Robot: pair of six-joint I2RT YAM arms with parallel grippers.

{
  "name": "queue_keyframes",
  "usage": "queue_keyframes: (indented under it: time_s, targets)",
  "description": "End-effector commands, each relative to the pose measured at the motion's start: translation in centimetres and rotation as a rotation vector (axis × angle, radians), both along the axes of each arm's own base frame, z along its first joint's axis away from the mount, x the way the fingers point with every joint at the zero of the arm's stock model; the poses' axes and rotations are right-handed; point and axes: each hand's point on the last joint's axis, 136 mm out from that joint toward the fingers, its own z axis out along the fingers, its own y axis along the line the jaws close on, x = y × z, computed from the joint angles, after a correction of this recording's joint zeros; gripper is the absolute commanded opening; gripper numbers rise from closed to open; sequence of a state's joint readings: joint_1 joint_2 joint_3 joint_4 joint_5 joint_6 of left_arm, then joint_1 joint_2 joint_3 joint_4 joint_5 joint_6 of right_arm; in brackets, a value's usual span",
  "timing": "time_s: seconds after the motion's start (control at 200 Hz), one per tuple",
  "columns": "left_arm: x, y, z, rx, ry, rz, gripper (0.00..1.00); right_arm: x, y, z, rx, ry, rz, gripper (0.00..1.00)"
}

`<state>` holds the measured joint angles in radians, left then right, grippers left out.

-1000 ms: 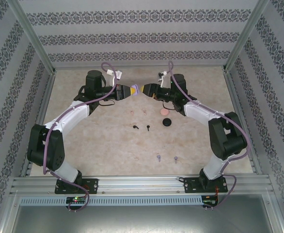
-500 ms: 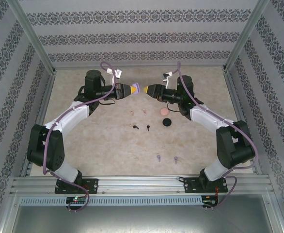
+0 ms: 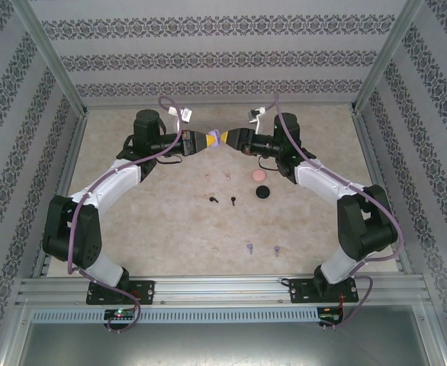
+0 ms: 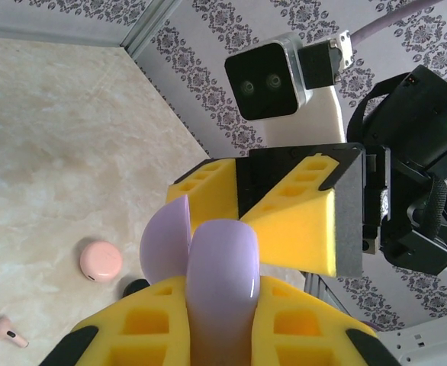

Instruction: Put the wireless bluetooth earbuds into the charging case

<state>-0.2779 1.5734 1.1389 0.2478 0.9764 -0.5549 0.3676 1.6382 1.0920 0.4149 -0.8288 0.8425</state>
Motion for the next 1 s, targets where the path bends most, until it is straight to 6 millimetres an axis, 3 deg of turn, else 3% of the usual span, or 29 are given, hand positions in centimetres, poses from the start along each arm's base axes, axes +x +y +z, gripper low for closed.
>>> queue_keyframes:
  time_s: [0.0, 0.43, 0.994]
  targets:
    - [-0.3, -0.7, 1.6, -0.024, -0.056, -0.031, 0.00, 0.0, 1.0, 0.8, 0.014, -0.022, 0.032, 0.47]
    - [-0.5, -0.9, 1.9, -0.026, -0.064, -0.034, 0.00, 0.2, 1.3, -1.1, -0.004, 0.018, 0.027, 0.33]
    - [-0.4, -1.3, 1.4, -0.023, -0.057, -0.035, 0.00, 0.5, 2.0, -1.0, 0.005, 0.029, 0.060, 0.19]
